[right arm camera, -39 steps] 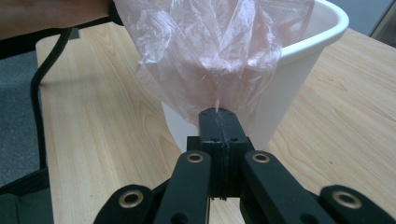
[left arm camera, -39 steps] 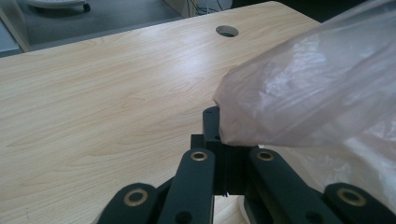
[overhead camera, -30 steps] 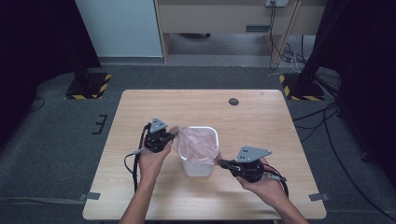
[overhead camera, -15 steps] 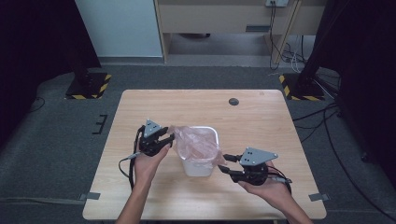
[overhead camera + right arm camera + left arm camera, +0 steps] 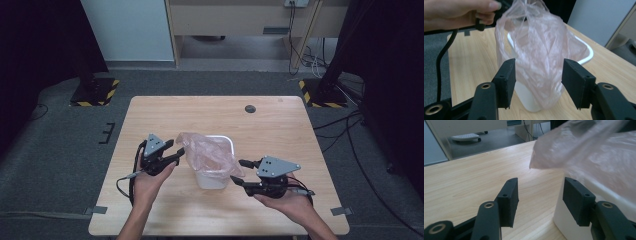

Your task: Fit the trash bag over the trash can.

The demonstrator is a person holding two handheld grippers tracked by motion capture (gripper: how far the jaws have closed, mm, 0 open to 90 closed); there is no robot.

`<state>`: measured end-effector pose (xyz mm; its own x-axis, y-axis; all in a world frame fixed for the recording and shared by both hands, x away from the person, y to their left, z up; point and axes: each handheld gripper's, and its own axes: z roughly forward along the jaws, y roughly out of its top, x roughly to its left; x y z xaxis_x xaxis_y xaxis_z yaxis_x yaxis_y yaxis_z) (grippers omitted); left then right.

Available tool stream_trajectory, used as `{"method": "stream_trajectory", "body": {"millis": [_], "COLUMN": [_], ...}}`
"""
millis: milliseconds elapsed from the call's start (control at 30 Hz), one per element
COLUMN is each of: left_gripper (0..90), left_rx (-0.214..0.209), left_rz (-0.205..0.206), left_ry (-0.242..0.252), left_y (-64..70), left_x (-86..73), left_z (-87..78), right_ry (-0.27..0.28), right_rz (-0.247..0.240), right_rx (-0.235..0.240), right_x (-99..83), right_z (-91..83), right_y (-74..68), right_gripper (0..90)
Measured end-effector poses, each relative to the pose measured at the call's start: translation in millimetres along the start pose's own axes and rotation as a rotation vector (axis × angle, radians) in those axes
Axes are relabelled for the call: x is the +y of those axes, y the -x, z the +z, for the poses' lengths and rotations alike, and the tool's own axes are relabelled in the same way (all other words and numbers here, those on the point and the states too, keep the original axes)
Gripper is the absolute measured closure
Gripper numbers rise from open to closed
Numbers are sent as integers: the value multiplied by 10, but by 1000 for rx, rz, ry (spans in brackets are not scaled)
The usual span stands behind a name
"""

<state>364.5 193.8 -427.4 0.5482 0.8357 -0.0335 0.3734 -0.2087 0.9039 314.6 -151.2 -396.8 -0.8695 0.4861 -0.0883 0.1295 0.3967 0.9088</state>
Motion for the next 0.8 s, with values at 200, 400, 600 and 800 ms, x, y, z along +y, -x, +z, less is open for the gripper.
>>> {"method": "stream_trajectory", "body": {"millis": [200, 400, 600, 800], "left_gripper": [478, 478, 446, 399], "left_rx": [-16, -43, -112, -155], "left_rz": [11, 17, 23, 18], "left_ry": [8, 50, 79, 116], "left_y": [17, 82, 176, 242], "left_x": [-53, -55, -29, -1], "left_z": [-130, -310, -361, -377], "right_ry": [16, -4, -48, -91], "right_rz": [-1, -37, -71, -106], "right_rx": [-5, 2, 22, 20], "right_x": [142, 412, 531, 603], "right_z": [33, 241, 538, 735], "right_y": [26, 37, 17, 2], "right_gripper": [473, 461, 418, 495]}}
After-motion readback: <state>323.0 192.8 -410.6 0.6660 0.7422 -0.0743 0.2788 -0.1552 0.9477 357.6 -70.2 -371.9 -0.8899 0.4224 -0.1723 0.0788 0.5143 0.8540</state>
